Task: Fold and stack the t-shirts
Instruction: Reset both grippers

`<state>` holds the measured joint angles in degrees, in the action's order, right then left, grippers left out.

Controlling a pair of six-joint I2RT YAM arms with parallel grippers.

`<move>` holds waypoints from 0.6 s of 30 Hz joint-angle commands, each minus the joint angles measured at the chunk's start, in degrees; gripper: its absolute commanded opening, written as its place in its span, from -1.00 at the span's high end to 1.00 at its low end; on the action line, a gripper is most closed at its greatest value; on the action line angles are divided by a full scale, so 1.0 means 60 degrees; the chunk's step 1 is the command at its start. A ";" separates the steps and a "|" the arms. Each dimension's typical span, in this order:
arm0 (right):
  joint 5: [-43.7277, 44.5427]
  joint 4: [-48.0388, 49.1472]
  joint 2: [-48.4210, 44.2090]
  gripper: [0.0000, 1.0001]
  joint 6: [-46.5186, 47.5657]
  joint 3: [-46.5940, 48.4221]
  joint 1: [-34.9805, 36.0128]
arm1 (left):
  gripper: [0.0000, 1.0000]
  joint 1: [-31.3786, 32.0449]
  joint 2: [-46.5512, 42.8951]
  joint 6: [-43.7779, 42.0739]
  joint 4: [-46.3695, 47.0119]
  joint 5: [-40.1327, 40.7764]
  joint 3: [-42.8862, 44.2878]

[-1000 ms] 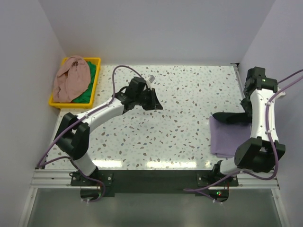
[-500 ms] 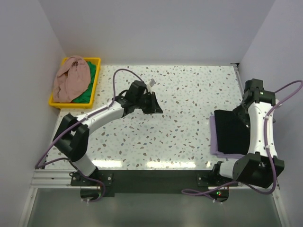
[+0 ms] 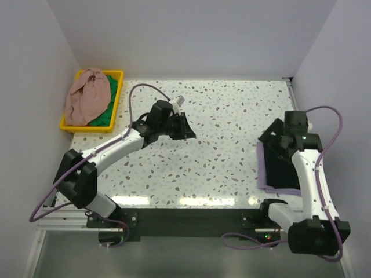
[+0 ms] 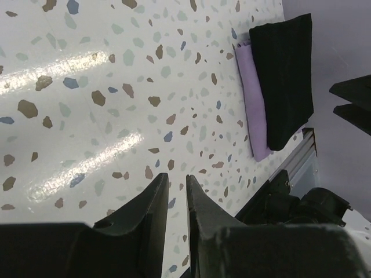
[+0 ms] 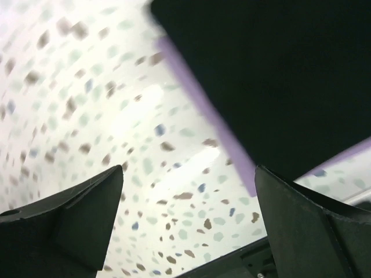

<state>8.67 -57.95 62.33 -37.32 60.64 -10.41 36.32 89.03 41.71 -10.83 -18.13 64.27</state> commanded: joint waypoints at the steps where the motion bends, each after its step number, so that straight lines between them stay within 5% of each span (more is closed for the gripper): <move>1: -0.0775 0.2276 -0.0517 -0.97 -0.0077 -0.0089 0.2358 | 0.52 -0.0338 -0.0949 -0.0434 0.0207 0.0400 -0.0471; 9: 0.1629 0.4559 0.1037 -0.97 -0.0840 -0.0673 0.8012 | 0.41 -0.1013 -0.2767 -0.1136 0.0223 0.1539 -0.2507; 18: 0.1252 0.6040 0.1669 -0.97 -0.0226 -0.0891 0.9734 | 0.34 -0.1233 -0.4729 -0.1107 -0.0229 0.2640 -0.4471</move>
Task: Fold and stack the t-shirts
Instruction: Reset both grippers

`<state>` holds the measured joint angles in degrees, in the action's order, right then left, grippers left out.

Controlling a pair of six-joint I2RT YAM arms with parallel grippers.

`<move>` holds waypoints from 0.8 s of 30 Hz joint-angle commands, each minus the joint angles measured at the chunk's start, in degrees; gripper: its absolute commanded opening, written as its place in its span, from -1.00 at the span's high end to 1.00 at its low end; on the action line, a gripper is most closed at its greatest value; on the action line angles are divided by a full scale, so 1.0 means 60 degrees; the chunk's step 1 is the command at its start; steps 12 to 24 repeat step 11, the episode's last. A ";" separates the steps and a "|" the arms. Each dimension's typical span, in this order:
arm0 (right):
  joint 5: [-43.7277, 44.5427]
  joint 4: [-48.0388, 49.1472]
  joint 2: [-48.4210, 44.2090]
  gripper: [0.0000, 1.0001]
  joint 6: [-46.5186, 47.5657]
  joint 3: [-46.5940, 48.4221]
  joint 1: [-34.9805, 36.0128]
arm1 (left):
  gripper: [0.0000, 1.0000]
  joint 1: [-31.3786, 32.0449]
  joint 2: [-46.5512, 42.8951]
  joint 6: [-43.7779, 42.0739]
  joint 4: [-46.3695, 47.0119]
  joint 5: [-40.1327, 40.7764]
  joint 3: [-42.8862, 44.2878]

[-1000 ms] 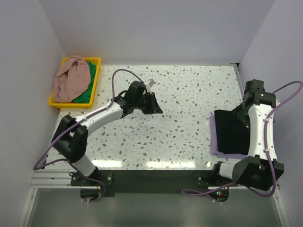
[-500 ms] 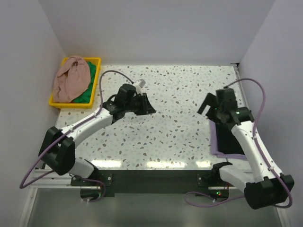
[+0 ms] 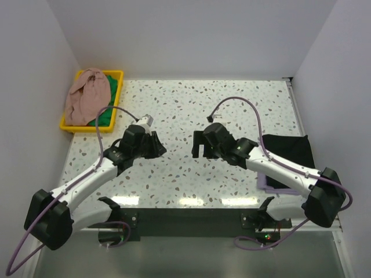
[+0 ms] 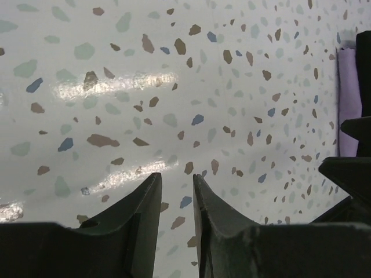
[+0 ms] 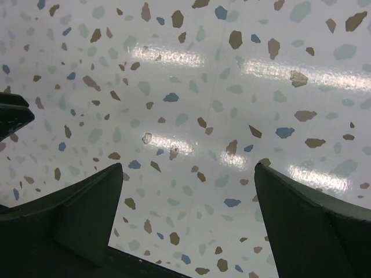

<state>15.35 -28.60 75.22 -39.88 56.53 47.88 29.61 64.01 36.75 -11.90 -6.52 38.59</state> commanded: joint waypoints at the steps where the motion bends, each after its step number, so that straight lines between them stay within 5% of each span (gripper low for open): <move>1: 0.0093 0.1264 -0.0626 -0.97 0.0259 -0.0266 0.0004 | 0.33 -0.0100 -0.0662 -0.0266 -0.0082 0.0794 -0.0206; 24: 0.0166 0.0680 -0.1287 -0.97 0.0772 -0.0121 0.0004 | 0.31 -0.0100 -0.0810 -0.0119 -0.0096 0.1058 0.0072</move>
